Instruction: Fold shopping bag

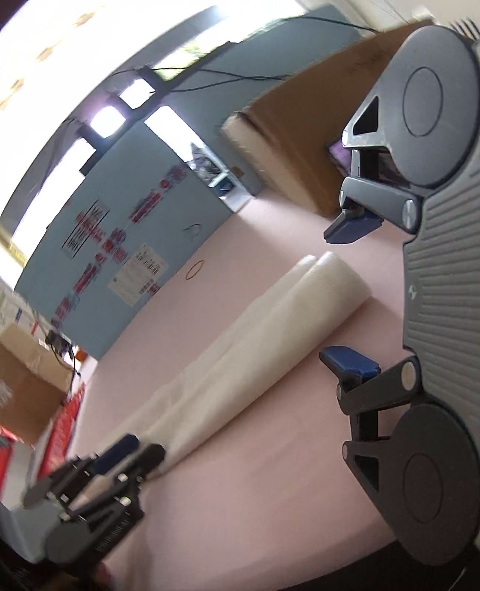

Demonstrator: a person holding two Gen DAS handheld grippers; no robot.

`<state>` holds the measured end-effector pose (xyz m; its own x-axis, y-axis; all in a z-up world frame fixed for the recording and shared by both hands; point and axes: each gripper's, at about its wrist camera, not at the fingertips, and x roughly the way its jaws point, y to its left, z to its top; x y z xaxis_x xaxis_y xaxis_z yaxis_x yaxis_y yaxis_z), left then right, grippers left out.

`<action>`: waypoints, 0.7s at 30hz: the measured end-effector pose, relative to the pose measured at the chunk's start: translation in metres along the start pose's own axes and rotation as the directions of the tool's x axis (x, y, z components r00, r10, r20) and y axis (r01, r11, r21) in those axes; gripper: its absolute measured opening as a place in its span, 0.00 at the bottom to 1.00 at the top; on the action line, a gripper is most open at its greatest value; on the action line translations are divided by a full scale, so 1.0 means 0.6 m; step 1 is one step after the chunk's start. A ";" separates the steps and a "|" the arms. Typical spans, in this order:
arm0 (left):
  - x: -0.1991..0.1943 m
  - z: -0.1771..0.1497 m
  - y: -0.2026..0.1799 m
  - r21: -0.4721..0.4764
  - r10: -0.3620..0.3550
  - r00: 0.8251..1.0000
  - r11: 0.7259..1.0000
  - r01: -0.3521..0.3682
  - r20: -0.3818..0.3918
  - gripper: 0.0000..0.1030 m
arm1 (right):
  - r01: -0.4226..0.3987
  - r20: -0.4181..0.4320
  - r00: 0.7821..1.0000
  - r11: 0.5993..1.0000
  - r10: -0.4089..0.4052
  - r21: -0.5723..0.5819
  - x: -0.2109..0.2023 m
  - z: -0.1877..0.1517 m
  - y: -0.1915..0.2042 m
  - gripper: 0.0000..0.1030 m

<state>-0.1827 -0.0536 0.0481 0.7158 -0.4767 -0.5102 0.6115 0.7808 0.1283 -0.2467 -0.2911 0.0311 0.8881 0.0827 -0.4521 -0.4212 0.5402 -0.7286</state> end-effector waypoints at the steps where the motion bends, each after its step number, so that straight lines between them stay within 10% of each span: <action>1: 0.000 -0.001 0.002 -0.009 -0.002 1.000 1.000 0.002 0.000 0.37 | 0.021 0.033 0.999 0.993 -0.017 -0.115 0.004 0.013 0.023 0.49; 6: 0.000 -0.001 0.006 -0.029 -0.008 1.000 1.000 0.008 -0.001 0.38 | 0.112 0.174 0.984 0.864 -0.028 -0.492 0.017 0.046 0.107 0.21; 10: -0.012 0.001 0.001 0.023 -0.048 0.998 0.999 0.047 0.035 0.41 | 0.099 0.175 0.985 0.817 0.002 -0.568 0.022 0.053 0.121 0.12; 18: -0.004 0.014 -0.048 0.305 -0.138 0.990 0.943 0.134 -0.007 0.42 | -0.128 0.131 0.972 0.909 0.195 -0.397 -0.006 0.068 0.054 0.10; 21: 0.005 0.020 -0.011 0.220 -0.219 0.974 0.949 0.228 -0.062 0.30 | -0.285 0.090 0.945 0.926 0.315 -0.247 -0.009 0.068 0.009 0.11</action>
<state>-0.1807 -0.0652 0.0561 0.5421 -0.6106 -0.5773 0.8170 0.5435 0.1923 -0.2465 -0.2545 0.0506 0.7232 0.3238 -0.6100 -0.6885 0.2700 -0.6731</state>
